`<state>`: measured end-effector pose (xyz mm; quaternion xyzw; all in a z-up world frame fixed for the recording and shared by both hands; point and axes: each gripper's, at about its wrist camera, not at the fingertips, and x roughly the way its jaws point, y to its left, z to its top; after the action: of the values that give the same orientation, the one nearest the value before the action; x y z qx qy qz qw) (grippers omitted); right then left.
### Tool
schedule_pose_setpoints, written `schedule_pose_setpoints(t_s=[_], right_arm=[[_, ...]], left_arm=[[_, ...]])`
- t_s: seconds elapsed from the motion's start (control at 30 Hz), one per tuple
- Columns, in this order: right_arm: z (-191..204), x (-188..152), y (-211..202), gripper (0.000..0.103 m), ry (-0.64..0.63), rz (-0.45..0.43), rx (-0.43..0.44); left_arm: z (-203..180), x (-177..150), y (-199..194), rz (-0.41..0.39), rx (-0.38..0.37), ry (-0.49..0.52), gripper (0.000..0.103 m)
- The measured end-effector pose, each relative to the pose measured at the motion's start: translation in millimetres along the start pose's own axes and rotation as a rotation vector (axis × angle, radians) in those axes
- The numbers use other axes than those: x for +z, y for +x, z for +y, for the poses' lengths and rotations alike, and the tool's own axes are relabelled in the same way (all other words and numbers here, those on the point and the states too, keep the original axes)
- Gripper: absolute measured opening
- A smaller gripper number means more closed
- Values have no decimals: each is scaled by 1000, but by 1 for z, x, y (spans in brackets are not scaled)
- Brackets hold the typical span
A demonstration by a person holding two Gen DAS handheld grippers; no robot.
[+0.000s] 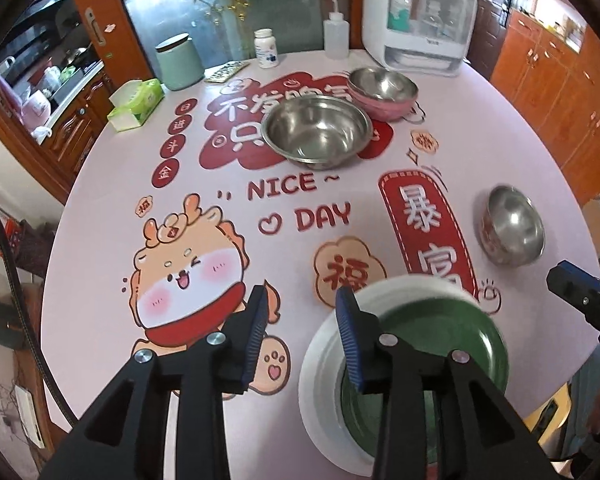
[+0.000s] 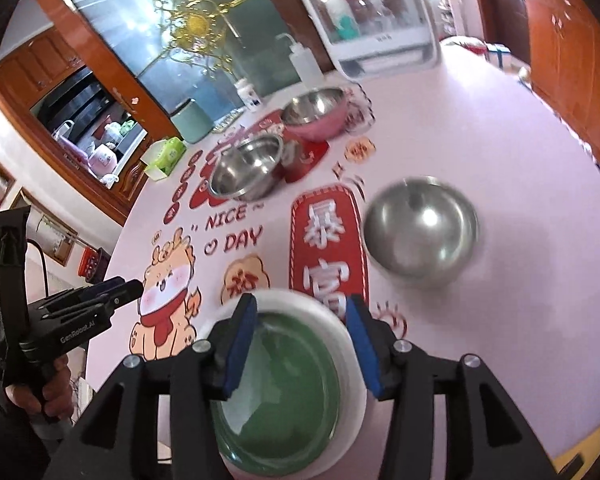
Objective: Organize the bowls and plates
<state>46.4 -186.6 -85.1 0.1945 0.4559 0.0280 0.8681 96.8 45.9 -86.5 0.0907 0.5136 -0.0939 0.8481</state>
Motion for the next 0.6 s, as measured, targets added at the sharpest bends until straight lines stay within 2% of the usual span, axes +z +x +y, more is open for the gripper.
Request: schedule_pose_setpoints(t_s=[0.1,0.4,0.6], right_arm=[[9,18,2,59,-35,-14,3],[34,67,22,62,-102,-34,0],[47,98,48,65,-126,-29,1]], left_arm=[[9,15,-3,15,43,-24,45],[38,62,-2,12,56,-79,49],[54,94,16,43,66,-99,52]])
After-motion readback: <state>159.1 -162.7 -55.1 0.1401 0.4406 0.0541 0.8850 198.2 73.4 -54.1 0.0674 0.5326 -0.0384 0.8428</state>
